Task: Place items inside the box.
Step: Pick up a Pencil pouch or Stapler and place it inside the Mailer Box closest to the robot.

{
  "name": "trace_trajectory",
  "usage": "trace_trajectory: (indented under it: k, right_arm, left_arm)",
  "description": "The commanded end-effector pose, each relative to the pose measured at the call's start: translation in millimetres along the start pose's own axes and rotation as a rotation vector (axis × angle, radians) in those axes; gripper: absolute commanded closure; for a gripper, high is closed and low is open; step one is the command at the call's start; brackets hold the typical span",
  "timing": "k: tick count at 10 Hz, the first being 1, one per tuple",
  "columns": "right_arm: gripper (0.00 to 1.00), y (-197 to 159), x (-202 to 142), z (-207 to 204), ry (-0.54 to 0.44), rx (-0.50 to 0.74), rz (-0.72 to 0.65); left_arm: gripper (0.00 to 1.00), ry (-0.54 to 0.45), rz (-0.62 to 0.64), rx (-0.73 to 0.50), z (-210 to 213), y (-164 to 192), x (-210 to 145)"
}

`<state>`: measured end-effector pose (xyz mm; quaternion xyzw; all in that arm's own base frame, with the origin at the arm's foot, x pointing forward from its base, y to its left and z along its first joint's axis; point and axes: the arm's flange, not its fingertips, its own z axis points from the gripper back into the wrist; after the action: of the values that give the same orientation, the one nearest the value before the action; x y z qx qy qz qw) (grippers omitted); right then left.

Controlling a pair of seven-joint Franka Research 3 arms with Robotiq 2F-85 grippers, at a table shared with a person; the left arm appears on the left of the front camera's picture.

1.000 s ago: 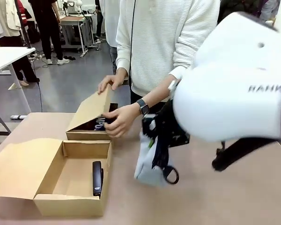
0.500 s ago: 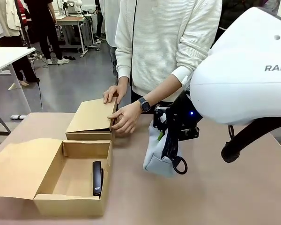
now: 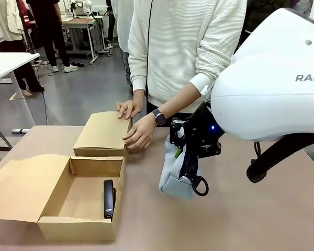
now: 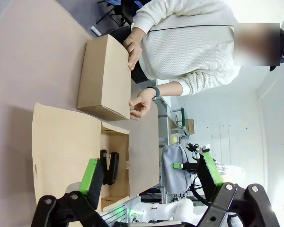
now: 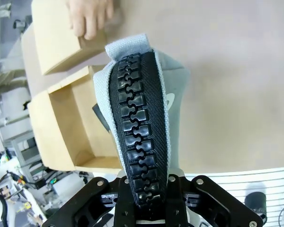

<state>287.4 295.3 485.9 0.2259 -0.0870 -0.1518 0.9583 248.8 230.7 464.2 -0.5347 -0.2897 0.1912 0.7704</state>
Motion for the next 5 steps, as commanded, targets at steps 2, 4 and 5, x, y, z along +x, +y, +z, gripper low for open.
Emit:
trace_trajectory:
  k: [2, 4, 5]
  right_arm:
    - [0.91, 3.7, -1.2, 0.4, -0.008, 0.000, -0.006]
    - [0.91, 3.7, -1.2, 0.4, -0.008, 0.000, -0.006]
    - [0.91, 3.7, -1.2, 0.4, -0.008, 0.000, -0.006]
  left_arm:
    - [0.00, -0.006, -0.014, -0.021, -1.5, 0.4, -2.1]
    - [0.00, -0.006, -0.014, -0.021, -1.5, 0.4, -2.1]
    - [0.00, -0.006, -0.014, -0.021, -1.5, 0.4, -2.1]
